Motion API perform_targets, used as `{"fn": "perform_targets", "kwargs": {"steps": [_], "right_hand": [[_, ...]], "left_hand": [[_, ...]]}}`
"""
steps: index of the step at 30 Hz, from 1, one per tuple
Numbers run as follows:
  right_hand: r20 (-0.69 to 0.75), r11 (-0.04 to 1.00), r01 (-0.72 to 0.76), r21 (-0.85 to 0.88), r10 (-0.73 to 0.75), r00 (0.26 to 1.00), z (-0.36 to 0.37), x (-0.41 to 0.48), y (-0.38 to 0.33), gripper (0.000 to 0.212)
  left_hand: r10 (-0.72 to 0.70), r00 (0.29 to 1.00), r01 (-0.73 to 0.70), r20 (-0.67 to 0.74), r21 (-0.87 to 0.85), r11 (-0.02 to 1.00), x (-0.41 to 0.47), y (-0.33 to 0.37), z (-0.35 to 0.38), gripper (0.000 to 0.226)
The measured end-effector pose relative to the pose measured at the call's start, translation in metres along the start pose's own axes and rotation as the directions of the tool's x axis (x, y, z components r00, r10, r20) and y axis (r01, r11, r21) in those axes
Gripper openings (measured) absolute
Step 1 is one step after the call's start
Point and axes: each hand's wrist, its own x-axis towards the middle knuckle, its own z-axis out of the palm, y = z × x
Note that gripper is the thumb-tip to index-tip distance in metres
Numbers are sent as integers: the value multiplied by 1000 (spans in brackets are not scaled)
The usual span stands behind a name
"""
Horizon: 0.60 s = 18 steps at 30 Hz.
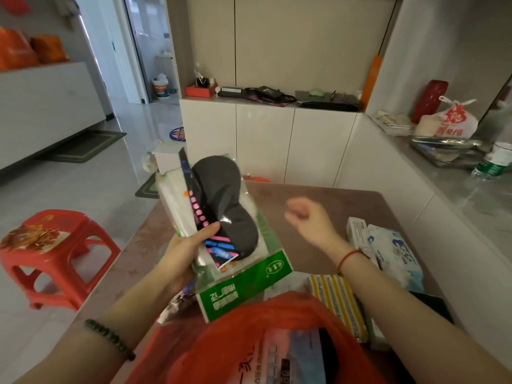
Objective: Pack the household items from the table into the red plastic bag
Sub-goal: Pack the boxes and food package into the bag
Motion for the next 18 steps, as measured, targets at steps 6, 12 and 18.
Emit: {"fn": "perform_targets", "kwargs": {"steps": [6,12,18], "right_hand": [[416,645,72,-761,399,817,43,-13,104,70],[437,649,97,-755,387,812,42,-8,98,37],[-12,998,-31,-53,31,999,-2,-7,50,18]], "left_hand": [[-14,996,17,-86,39,999,19,-17,-47,19],[-36,994,40,-107,39,998,25,-28,-62,17],[-34,995,40,-94,57,998,18,-23,-60,17]]}}
